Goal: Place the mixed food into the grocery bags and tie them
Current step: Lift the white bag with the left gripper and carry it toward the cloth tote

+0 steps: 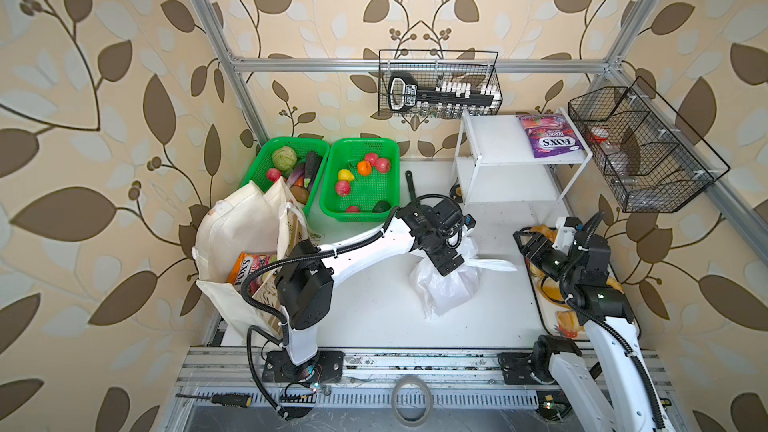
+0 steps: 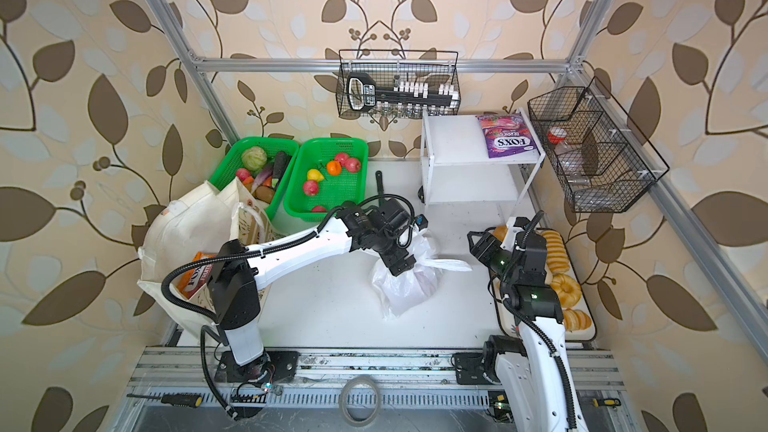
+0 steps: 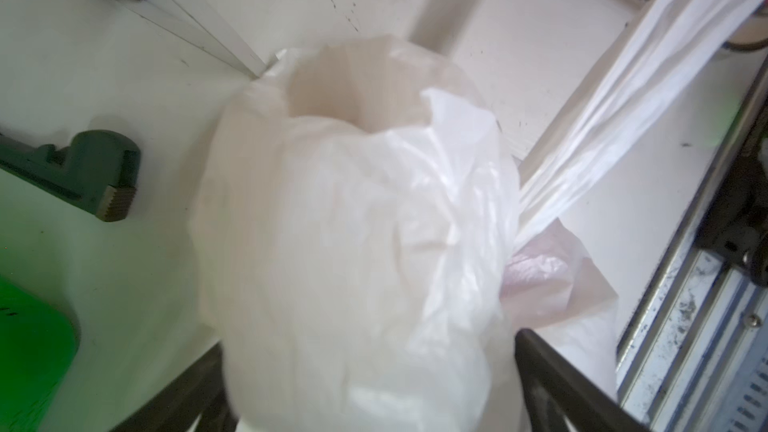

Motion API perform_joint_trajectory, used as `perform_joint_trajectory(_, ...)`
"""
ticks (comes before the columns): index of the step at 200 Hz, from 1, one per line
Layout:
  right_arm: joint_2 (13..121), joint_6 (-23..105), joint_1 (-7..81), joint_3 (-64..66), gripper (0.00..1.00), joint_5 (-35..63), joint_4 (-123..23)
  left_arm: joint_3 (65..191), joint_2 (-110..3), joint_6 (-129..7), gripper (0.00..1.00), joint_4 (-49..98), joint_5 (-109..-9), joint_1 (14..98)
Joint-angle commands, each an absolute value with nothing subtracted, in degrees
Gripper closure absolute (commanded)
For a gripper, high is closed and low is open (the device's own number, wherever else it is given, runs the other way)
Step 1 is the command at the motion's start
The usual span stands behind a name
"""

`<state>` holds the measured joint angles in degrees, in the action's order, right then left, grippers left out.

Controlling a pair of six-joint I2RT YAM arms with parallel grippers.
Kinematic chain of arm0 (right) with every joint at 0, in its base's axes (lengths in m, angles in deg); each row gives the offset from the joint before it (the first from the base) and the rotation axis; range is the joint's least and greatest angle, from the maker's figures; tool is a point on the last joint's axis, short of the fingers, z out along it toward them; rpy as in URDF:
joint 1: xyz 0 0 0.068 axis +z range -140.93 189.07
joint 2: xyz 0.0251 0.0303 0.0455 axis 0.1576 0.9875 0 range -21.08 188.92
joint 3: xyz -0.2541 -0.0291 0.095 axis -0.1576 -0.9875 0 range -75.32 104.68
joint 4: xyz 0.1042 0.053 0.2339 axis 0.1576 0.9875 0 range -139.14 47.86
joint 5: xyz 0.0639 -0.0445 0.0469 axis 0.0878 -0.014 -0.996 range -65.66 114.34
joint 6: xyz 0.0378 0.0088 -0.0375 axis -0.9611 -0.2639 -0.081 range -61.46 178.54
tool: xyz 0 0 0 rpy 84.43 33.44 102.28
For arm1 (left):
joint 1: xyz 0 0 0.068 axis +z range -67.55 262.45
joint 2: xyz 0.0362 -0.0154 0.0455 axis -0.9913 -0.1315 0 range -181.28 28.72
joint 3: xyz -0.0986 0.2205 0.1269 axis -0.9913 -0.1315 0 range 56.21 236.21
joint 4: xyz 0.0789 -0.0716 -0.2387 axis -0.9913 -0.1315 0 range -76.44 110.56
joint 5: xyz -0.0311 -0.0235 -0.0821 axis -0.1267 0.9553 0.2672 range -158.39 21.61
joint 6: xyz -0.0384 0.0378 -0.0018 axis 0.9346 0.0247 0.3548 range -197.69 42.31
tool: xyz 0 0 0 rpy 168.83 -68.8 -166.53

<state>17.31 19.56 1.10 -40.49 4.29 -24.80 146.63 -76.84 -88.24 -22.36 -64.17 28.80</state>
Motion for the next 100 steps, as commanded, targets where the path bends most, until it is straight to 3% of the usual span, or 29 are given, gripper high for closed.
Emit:
perform_joint_trajectory(1,17.7,18.7,1.0,-41.8,0.33,2.5,-26.2,149.0,-78.0,-90.2,0.11,-27.0,-63.9,27.6)
perform_joint_trajectory(50,18.0,18.3,1.0,-41.7,0.33,1.5,-27.2,148.4,-72.9,-88.3,0.79,-27.1,-64.3,27.6)
perform_joint_trajectory(65,18.3,18.0,1.0,-41.5,0.33,1.1,-27.8,145.8,-68.1,-87.8,0.88,-24.2,-65.2,27.6)
perform_joint_trajectory(100,18.4,17.2,1.0,-41.4,0.33,0.3,-29.0,140.5,-55.4,-85.7,1.00,-19.9,-71.2,27.6)
